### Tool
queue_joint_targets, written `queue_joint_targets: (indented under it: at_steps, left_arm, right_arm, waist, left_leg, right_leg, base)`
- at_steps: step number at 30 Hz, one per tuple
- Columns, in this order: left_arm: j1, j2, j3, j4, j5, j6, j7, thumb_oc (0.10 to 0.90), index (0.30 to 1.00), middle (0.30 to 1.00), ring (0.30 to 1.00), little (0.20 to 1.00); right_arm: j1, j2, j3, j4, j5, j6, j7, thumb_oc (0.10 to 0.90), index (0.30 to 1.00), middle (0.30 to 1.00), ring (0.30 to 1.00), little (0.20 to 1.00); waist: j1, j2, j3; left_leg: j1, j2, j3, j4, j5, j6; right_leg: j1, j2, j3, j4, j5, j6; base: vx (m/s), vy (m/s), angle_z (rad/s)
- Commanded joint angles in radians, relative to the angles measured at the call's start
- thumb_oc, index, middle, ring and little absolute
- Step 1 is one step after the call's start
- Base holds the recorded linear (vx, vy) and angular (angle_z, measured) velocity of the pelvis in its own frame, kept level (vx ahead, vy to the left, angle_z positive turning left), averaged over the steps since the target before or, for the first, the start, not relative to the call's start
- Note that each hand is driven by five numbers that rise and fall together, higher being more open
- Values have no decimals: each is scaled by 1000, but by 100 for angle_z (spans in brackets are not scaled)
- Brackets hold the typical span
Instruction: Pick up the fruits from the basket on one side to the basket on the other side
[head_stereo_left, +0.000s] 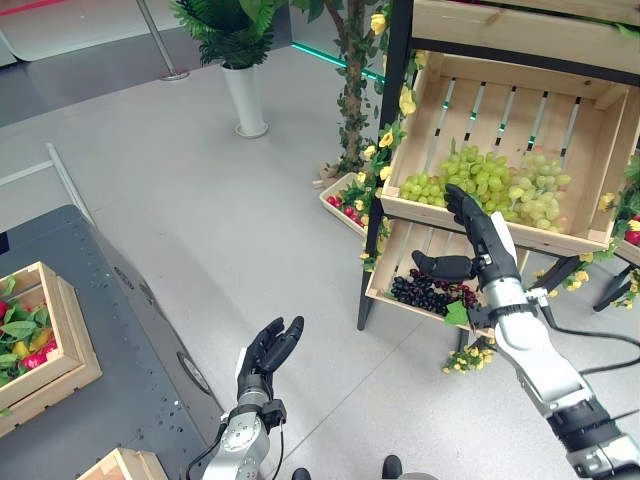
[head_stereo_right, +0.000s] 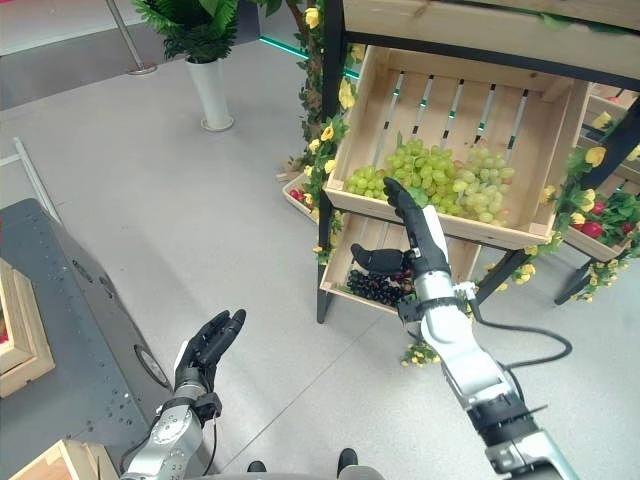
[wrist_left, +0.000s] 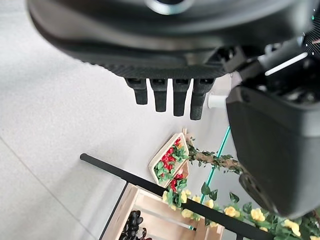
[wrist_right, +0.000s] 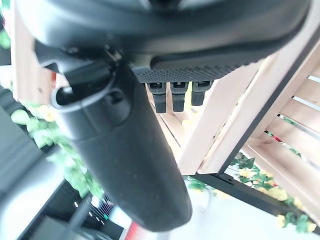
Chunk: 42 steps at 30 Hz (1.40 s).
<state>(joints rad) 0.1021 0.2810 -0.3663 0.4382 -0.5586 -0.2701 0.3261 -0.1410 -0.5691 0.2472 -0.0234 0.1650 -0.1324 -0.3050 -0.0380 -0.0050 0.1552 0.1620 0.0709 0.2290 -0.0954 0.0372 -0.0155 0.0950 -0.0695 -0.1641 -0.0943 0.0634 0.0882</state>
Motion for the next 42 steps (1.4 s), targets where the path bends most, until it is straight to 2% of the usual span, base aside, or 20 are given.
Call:
queue_joint_targets:
  at_steps: [1,4,5,6,10,17,22,27,29,30,31,32,34,35,37,38,40,41,42]
  left_arm:
    - [-95,1,23,-8,72,-116,25,800,900,900,900,900]
    - [-86,-10,24,-7,90,-121,43,800,900,900,900,900]
    - [-85,-10,24,-7,90,-121,43,800,900,900,900,900]
    - [-82,-13,24,-7,93,-118,44,800,900,900,900,900]
    - [-85,-12,0,-5,88,-121,52,800,900,900,900,900]
    - [-77,-5,-8,-4,66,-144,54,800,900,900,900,900]
    - [-68,5,-6,-5,60,-144,61,800,900,900,900,900]
    - [-50,21,4,14,50,-141,49,800,900,900,900,900]
    - [-49,23,9,16,49,-136,42,800,900,900,900,900]
    - [-49,26,9,15,51,-131,39,800,900,900,900,900]
    - [-50,35,8,12,50,-130,32,800,900,900,900,900]
    - [-53,59,11,5,64,-131,20,800,900,900,900,900]
    - [-62,79,15,11,75,-129,15,800,900,900,900,900]
    - [-78,91,28,27,71,-123,-1,800,900,900,900,900]
    - [-111,107,48,46,52,-102,-23,800,900,900,900,900]
    - [-132,113,59,53,45,-93,-23,800,900,900,900,900]
    - [-177,110,52,56,34,-77,5,800,900,900,900,900]
    - [-192,101,51,66,35,-84,14,800,900,900,900,900]
    - [-211,95,41,79,42,-82,37,800,900,900,900,900]
  right_arm:
    - [-62,11,-72,-130,-14,-233,-71,800,900,900,900,900]
    - [21,56,-51,-188,6,-337,-37,800,900,900,900,900]
    - [23,57,-51,-189,8,-340,-36,800,900,900,900,900]
    - [38,70,-40,-197,29,-387,4,800,900,900,900,900]
    - [48,81,13,-221,32,-450,58,800,900,900,900,900]
    - [92,106,100,-145,96,-414,192,800,900,900,900,900]
    - [107,100,137,-86,95,-391,202,800,900,900,900,900]
    - [126,109,177,22,140,-320,246,800,900,900,900,900]
    - [128,109,179,45,133,-319,244,800,900,900,900,900]
    - [128,110,182,62,134,-315,251,800,900,900,900,900]
    - [130,115,187,70,143,-310,271,800,900,900,900,900]
    - [135,126,199,87,136,-332,308,800,900,900,900,900]
    - [140,122,211,95,102,-349,329,800,900,900,900,900]
    - [137,107,219,98,104,-353,342,800,900,900,900,900]
    - [127,94,231,115,113,-341,361,800,900,900,900,900]
    - [119,93,240,141,127,-338,372,800,900,900,900,900]
    - [91,105,252,199,143,-339,351,800,900,900,900,900]
    - [73,106,252,222,145,-340,345,800,900,900,900,900]
    - [58,120,243,261,139,-335,340,800,900,900,900,900]
  waist:
    - [-6,-5,-31]
    - [-23,2,-25]
    - [-23,2,-25]
    - [-27,4,-24]
    - [-30,9,-18]
    - [-28,6,-17]
    - [-21,-1,-12]
    - [-7,-11,-6]
    - [-4,-13,-5]
    - [-1,-12,-4]
    - [0,-9,4]
    - [-4,-7,30]
    - [-7,-11,55]
    - [-9,-13,76]
    - [-8,-18,93]
    - [-7,-21,98]
    - [-6,-23,102]
    - [-5,-25,101]
    - [-2,-29,95]
  left_leg:
    - [31,-28,-1,8,-152,13]
    - [35,-27,15,8,-155,17]
    - [35,-27,15,8,-155,17]
    - [35,-26,19,8,-156,17]
    - [35,-30,19,8,-158,19]
    - [36,-35,14,9,-157,19]
    - [31,-38,4,10,-156,20]
    - [31,-42,-10,8,-155,22]
    - [29,-43,-16,8,-156,24]
    - [26,-43,-23,8,-157,28]
    - [23,-44,-27,8,-155,38]
    - [14,-49,-27,24,-152,59]
    - [3,-51,-39,45,-153,63]
    - [-3,-45,-54,57,-149,60]
    - [-10,-31,-77,74,-148,52]
    - [-17,-18,-101,92,-155,45]
    - [-39,9,-127,119,-171,30]
    - [-46,22,-130,117,-169,20]
    - [-57,40,-116,99,-165,7]
  right_leg:
    - [41,12,19,7,-96,-12]
    - [35,12,35,7,-94,-7]
    - [34,12,35,7,-94,-7]
    - [33,12,38,7,-93,-6]
    - [30,14,47,7,-95,-4]
    - [34,13,38,7,-97,-4]
    - [35,10,28,7,-97,-2]
    - [43,6,7,7,-98,-1]
    - [49,3,-5,7,-99,0]
    - [47,-2,-24,45,-117,0]
    - [16,-13,-47,155,-133,5]
    - [-104,-48,-61,405,-117,38]
    - [-201,-67,-29,554,-74,56]
    - [-233,-76,6,580,-51,53]
    - [-225,-90,38,504,-41,42]
    - [-203,-101,72,393,-32,32]
    - [-181,-101,127,259,-44,26]
    - [-170,-94,132,210,-47,29]
    - [-141,-85,101,176,-76,28]
  base:
    - [-5,18,-18]
    - [-9,11,-20]
    - [-13,4,-8]
    - [-10,2,-5]
    - [-22,4,-14]
    - [-1,2,-1]
    - [8,7,3]
    - [33,9,4]
    - [45,14,7]
    - [34,27,10]
    - [-3,43,10]
    - [-32,34,4]
    - [-74,-69,-22]
    - [-56,-243,-25]
    - [27,-324,14]
    - [69,-445,43]
    - [23,-563,54]
    - [-16,-583,46]
    - [7,-507,35]
